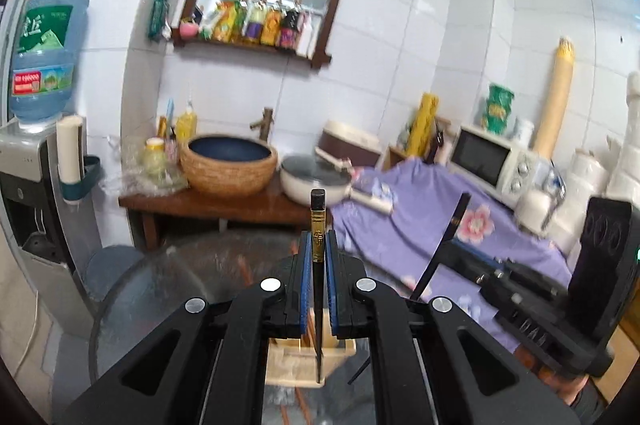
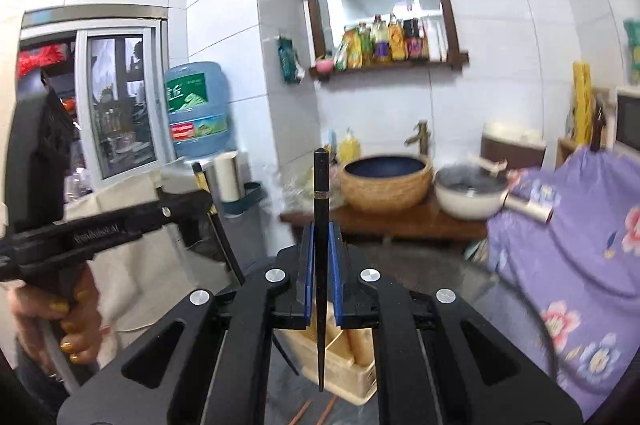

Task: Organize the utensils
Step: 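Lift both chopsticks and carry them above the beige holder, then lower both chopsticks into the holder and open both tools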

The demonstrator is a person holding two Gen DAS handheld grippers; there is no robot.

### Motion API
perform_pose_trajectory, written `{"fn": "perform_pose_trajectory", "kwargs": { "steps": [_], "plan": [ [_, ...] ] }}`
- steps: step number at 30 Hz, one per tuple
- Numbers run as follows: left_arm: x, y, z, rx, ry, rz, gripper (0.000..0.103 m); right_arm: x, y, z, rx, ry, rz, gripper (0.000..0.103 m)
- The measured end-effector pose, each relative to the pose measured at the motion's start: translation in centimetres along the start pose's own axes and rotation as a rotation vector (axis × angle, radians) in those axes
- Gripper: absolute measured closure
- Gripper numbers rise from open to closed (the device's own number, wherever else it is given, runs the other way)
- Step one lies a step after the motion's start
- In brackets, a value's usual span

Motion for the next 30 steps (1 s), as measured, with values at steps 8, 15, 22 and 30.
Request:
{"fn": "perform_pose_trajectory", "kwargs": {
  "steps": [8, 15, 22, 30],
  "plan": [
    [-3.8, -1.7, -0.5, 0.061, -0.039, 0.026, 0.096, -3.3, -0.7, 1.0, 0.016, 0.063, 0.041, 0.095],
    [-7.0, 1.2, -1.1, 0.016, -0.132, 0.061, 0.096, -6.1, 2.8, 2.2, 0.022, 0.106, 0.012, 0.095],
    [-9.9, 5.4, -2.2, 0.023, -0.130, -0.028, 0.096, -7.9, 6.9, 3.3, -0.010, 0.111, -0.050, 0.095],
    [-11.5, 8.9, -2.3, 0.004, -0.121, -0.096, 0.096, -8.5, 9.5, 4.1, -0.042, 0.115, -0.087, 0.095]
  ]
}}
Point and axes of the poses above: each gripper's, at about its wrist camera, not at the fingertips, and x roughly against the way its jaws point, z to its right, y to its underside, the point moved 2 cm from there along -x, roughly the way its jaws point, and after that the axes turned 13 degrees about -y, right-handed, at the moved point
